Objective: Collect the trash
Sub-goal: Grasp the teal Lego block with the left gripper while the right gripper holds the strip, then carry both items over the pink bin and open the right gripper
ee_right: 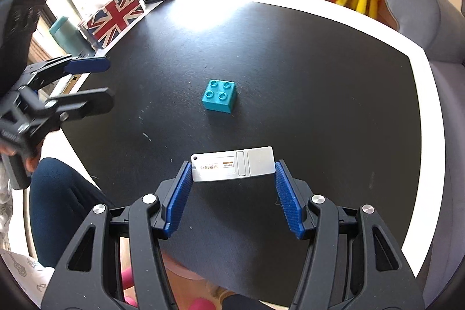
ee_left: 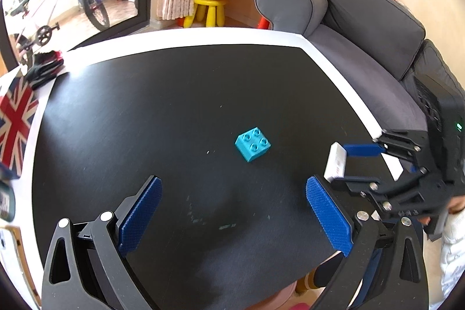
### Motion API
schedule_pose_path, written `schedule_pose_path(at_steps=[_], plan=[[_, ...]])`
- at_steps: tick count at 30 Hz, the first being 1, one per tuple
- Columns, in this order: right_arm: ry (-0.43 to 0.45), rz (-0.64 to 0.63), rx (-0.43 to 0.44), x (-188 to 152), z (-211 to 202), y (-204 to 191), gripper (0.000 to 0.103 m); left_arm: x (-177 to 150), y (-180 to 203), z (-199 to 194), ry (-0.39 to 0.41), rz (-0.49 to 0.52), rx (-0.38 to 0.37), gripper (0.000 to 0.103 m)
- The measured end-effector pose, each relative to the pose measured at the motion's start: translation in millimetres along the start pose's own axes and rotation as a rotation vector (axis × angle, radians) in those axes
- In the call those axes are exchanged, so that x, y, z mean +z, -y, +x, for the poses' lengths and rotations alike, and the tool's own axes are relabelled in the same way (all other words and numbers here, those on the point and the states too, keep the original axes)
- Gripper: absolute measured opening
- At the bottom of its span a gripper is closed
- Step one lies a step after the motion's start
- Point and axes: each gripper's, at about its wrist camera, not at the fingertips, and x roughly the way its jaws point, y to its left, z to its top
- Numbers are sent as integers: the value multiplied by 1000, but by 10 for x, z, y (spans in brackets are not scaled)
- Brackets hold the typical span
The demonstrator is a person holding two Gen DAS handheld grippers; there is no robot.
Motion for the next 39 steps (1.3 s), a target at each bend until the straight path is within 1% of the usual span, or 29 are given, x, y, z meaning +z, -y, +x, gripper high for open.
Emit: schedule_pose_path(at_steps=[7,16,25,27,29,30,32,33,34,37,39], plan=[[16,39,-10,-137,-126,163,57,161,131,200,-27,8,12,95],[29,74,-7,-243,-173,304,57,342,241,528,-87,-6,35,95],[31,98,4,-310,-137,407,57,417,287,862,-122,-55,107,95],[33,101,6,-314,-136,424,57,407,288,914,-134,-58,116,86],[34,105,9,-311,-136,439,57,386,286,981,-160,-55,124,70],[35,105,11,-314,-134,445,57,370,287,1004,-169,-53,128,67],[37,104,14,-307,-126,445,57,355,277,1025,-176,-53,131,52],[37,104,16,-309,-127,445,57,346,274,1028,-176,-53,128,48],[38,105,19,-305,-124,441,57,342,276,1032,-176,-51,124,40],[40,103,22,-300,-115,437,57,332,276,1018,-171,-42,123,36],[42,102,24,-289,-115,437,57,309,256,998,-167,-46,117,35]])
